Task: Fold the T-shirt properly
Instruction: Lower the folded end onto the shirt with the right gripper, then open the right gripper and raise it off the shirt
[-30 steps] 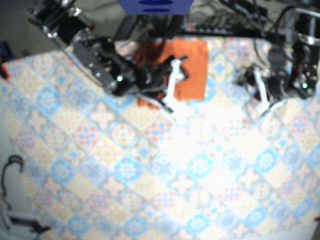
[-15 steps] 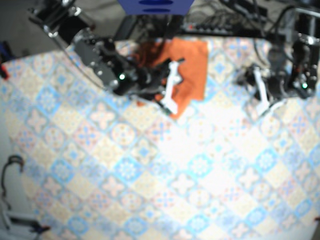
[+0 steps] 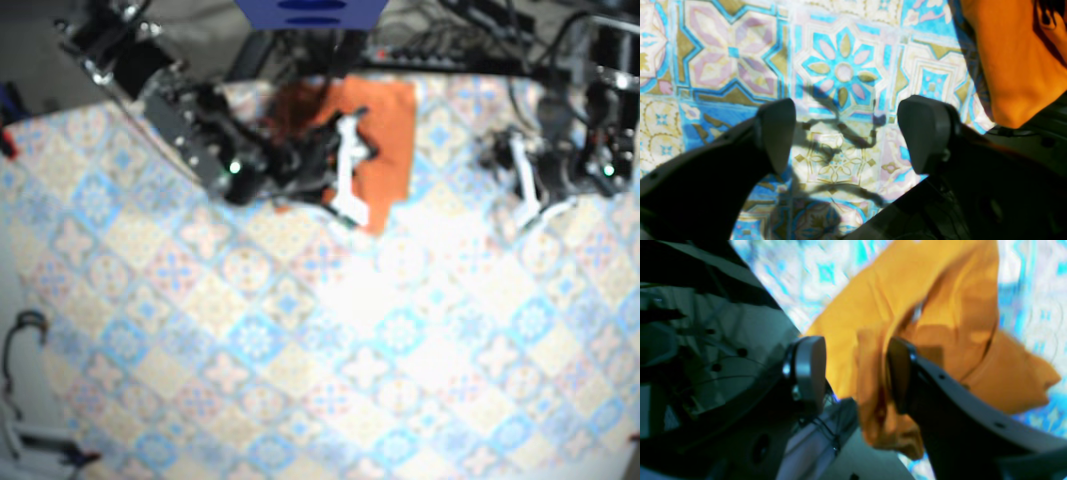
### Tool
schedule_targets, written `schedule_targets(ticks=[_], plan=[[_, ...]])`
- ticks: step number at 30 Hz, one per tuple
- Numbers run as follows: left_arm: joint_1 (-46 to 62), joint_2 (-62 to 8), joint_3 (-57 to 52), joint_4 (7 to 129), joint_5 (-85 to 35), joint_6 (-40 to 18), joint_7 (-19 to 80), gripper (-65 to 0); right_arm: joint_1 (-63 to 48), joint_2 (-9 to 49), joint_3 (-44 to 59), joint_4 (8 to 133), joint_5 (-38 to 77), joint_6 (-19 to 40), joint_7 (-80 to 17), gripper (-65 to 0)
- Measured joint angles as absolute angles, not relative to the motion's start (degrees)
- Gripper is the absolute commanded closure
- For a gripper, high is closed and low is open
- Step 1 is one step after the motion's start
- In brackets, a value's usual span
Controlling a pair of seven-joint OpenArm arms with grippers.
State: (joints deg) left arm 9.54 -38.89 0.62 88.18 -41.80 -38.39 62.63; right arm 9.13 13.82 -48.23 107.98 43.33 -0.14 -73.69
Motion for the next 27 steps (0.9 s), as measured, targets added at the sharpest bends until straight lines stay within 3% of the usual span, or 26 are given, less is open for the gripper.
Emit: schedule_targets(ticks=[6, 14, 23, 27], plan=[[9.4, -38.9, 0.6, 88.2, -41.8, -38.4, 62.7, -49.9, 13.4, 15.2, -48.3, 107.9, 56.4, 0.0, -73.5, -29.1], [9.5, -38.9, 0.6, 88.2, -41.6, -38.4, 62.8, -49.9, 12.2, 15.2, -42.3, 107.2, 53.8, -0.2, -73.5, -29.1], [9.7, -38.9, 0.6, 88.2, -41.6, -38.4, 62.8, -49.9, 12.6, 14.8, -31.9, 104.4, 35.6, -0.3, -72.1, -28.5], [9.7, -38.9, 0.6, 88.2, -41.7, -38.4, 62.8, -49.9, 10.4, 15.4, -35.1, 99.4, 25.8, -0.6, -71.9, -20.6]])
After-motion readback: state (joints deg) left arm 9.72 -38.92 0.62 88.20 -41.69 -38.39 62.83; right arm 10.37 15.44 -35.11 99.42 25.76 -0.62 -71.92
